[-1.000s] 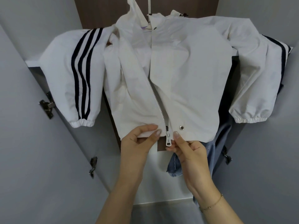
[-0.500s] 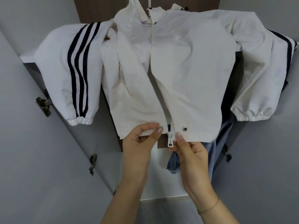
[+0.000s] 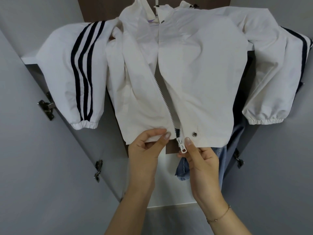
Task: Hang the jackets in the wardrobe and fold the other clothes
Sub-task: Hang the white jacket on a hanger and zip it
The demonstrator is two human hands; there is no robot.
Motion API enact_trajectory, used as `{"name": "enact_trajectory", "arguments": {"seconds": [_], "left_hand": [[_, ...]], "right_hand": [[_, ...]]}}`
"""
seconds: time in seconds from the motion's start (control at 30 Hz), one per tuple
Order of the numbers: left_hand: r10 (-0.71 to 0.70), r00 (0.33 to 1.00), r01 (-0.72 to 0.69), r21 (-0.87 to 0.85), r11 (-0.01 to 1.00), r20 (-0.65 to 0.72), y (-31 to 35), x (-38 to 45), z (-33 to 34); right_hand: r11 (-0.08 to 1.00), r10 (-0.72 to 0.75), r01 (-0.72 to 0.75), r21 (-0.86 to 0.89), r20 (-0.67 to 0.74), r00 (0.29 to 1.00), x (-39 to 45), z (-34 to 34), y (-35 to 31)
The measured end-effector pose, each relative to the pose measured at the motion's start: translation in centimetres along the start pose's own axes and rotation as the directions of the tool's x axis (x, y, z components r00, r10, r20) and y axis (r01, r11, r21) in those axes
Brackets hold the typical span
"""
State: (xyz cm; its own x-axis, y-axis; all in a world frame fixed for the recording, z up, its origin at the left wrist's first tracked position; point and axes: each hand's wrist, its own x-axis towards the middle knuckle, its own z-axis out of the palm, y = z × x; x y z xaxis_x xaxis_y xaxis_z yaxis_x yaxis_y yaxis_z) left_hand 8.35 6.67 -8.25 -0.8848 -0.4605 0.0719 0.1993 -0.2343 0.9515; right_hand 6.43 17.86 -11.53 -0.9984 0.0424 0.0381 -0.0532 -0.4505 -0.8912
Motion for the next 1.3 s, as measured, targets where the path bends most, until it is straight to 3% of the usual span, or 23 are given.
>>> {"name": "enact_trajectory", "arguments": {"seconds": [0.27,0.57,0.63,0.77,0.83,0.9,0.97,1.07,1.3], "left_hand": [[-0.018,1.000,0.019,-0.024,1.000,0.019,-0.3,-0.5,0.0],[-0.041,0.995,0.039,0.031,0.999,0.088,-0.7,-1.3,-0.4],[-0.053,0.992,0.042,0.092,0.995,0.118,-0.6,-1.2,-0.8],[-0.190,0.944,0.063,0.417,0.907,0.271,0.7,-1.2,-2.6],[0.001,0.958,-0.146,0.487,0.861,0.285,1.6,-1.2,-2.9],[0.291,0.869,-0.480,0.538,0.693,0.400,2.4,-0.8,-2.5],[0.400,0.715,-0.698,0.566,0.438,0.573,2.2,0.0,-1.7],[0.459,0.585,-0.805,0.546,0.230,0.669,1.1,1.1,-1.2],[0.654,0.392,-0.863,0.504,0.019,0.646,-0.7,1.6,-1.4]], "right_hand": [[1.000,-0.009,0.009,-0.006,0.024,1.000,-0.2,0.0,-0.1],[0.998,-0.052,0.055,0.039,-0.059,0.997,-0.1,0.7,-0.4],[0.999,-0.029,0.031,0.033,-0.061,0.998,-0.3,0.8,-0.5],[1.000,0.015,-0.017,-0.025,-0.077,0.997,0.0,0.3,-0.8],[0.999,0.045,-0.046,-0.027,-0.053,0.998,0.3,0.1,-1.1],[0.997,0.073,-0.072,0.034,-0.034,0.997,0.4,0.1,-1.4],[0.989,0.107,-0.105,0.104,-0.011,0.994,0.3,0.2,-1.7],[0.981,0.156,-0.156,0.114,0.003,0.988,0.1,0.0,-1.8],[0.982,0.153,-0.151,0.110,-0.010,0.988,0.6,-0.3,-2.2]]}}
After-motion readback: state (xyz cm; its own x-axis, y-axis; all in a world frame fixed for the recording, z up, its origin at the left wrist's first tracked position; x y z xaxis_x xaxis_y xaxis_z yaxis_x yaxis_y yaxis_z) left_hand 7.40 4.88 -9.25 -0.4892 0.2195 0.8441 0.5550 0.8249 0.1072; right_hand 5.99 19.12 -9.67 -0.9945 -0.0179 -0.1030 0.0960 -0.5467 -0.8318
